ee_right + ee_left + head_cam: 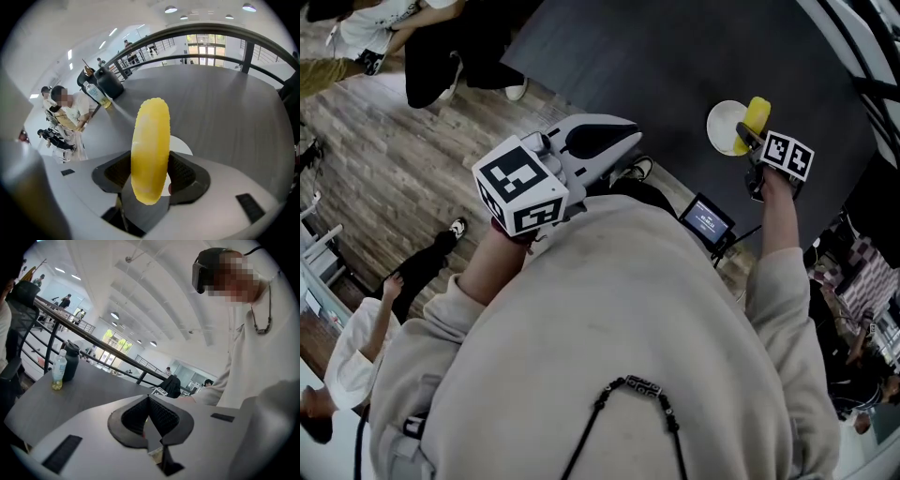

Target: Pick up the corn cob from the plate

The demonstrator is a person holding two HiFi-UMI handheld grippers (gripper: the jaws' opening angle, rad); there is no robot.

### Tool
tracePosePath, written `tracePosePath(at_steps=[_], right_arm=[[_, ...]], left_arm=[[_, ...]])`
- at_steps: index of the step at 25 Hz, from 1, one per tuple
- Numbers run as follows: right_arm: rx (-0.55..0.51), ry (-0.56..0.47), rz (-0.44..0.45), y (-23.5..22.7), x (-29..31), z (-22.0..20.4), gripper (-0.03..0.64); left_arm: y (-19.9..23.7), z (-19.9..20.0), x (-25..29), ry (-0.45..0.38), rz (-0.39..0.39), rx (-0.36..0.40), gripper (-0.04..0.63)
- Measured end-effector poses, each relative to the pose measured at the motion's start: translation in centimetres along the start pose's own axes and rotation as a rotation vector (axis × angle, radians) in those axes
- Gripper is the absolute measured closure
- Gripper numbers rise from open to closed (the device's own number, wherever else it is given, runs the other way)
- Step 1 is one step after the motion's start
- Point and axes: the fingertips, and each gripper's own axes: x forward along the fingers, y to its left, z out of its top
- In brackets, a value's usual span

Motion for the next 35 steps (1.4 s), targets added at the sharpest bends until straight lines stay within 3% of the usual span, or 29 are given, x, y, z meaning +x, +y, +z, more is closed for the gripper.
tracePosePath(at_steps=[4, 8, 15, 22, 29, 35], right_arm=[[-0.017, -0.083, 0.026, 0.7, -4.0, -0.6, 0.370], [0.017, -0.224, 0.093, 2.1, -7.7, 1.1, 0.368], [-0.079, -0.511, 0.214, 10.6, -19.9, 3.1, 0.368], [-0.126, -0.736, 0.335, 17.2, -29.2, 4.9, 0.368], [-0.195, -0.896, 0.431, 21.7, -35.4, 4.9, 0.368], [-0.238, -0.954, 0.382, 23.1, -38.1, 4.6, 0.369]], left_arm=[[-2.1, -0.7, 0.4, 0.022, -0.030, 0.025, 0.595], [-2.5, 1.3, 0.7, 0.024, -0.063, 0.095, 0.595], [-5.9, 5.4, -1.1, 0.005, -0.156, 0.217, 0.595], [-7.6, 8.0, 1.5, 0.006, -0.296, 0.274, 0.595], [-9.3, 9.4, 3.7, 0.025, -0.399, 0.305, 0.595], [-9.2, 9.7, 4.8, 0.044, -0.443, 0.304, 0.595]])
